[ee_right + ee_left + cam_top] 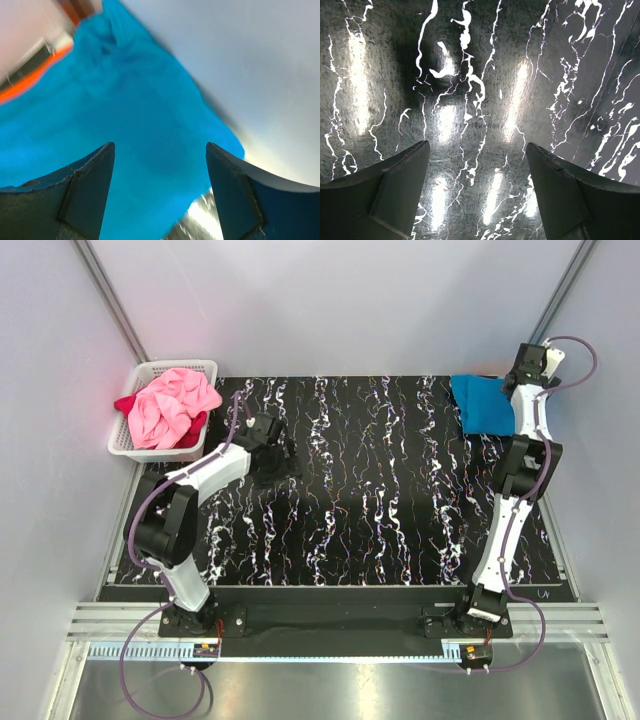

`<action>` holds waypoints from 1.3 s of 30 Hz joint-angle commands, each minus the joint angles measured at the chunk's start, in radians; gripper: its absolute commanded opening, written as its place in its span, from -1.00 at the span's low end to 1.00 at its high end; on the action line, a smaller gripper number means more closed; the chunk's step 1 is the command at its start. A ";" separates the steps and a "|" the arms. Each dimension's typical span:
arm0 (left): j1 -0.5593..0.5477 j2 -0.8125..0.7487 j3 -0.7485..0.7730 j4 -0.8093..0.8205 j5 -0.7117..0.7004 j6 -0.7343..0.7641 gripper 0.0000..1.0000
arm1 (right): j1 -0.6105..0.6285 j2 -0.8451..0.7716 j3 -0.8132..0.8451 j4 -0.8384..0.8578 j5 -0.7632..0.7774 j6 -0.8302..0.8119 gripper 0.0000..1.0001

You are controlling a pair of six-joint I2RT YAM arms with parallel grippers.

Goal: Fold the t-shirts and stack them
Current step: Neatly place the folded tshirt to the corner, then reset both grippers

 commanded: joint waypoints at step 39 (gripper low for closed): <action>-0.170 -0.317 -0.149 0.000 -0.299 0.071 0.98 | 0.814 -1.051 -1.302 0.050 -0.182 0.258 0.50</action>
